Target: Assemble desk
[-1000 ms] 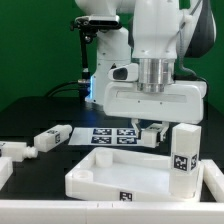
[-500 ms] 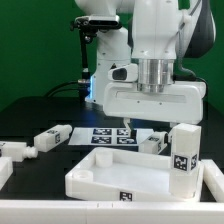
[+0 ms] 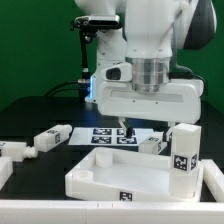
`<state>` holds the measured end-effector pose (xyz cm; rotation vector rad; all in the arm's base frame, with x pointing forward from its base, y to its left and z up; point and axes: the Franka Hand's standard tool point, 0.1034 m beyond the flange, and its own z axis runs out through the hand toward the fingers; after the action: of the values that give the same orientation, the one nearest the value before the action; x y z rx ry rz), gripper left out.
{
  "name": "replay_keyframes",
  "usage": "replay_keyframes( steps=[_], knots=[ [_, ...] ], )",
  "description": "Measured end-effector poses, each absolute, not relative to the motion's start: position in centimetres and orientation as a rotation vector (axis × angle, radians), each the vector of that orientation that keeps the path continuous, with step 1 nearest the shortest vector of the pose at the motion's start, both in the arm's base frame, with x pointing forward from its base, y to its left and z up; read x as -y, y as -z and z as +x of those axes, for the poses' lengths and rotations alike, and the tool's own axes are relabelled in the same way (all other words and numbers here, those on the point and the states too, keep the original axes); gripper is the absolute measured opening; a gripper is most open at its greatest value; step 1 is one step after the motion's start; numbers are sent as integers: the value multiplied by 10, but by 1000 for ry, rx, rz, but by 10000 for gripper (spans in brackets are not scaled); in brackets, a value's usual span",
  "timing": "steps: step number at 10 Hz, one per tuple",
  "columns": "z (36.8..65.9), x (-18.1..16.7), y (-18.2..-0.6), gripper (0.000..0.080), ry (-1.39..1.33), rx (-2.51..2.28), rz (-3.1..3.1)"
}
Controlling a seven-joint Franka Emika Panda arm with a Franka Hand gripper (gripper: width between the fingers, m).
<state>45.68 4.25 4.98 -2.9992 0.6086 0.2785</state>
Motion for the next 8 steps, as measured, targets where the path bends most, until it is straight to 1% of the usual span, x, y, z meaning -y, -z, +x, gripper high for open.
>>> replay_keyframes(
  steps=[1,2,3,4,6,8],
  knots=[
    [465,-41,-52,649,-376,-618,-2972],
    [462,-40,-50,649,-423,-618,-2964],
    [455,-39,-50,649,-552,-621,-2931],
    [457,-35,-49,649,-664,-632,-2895],
    [453,-40,-45,649,-860,-872,-2656],
    [451,-43,-47,649,-1028,-853,-2571]
  ],
)
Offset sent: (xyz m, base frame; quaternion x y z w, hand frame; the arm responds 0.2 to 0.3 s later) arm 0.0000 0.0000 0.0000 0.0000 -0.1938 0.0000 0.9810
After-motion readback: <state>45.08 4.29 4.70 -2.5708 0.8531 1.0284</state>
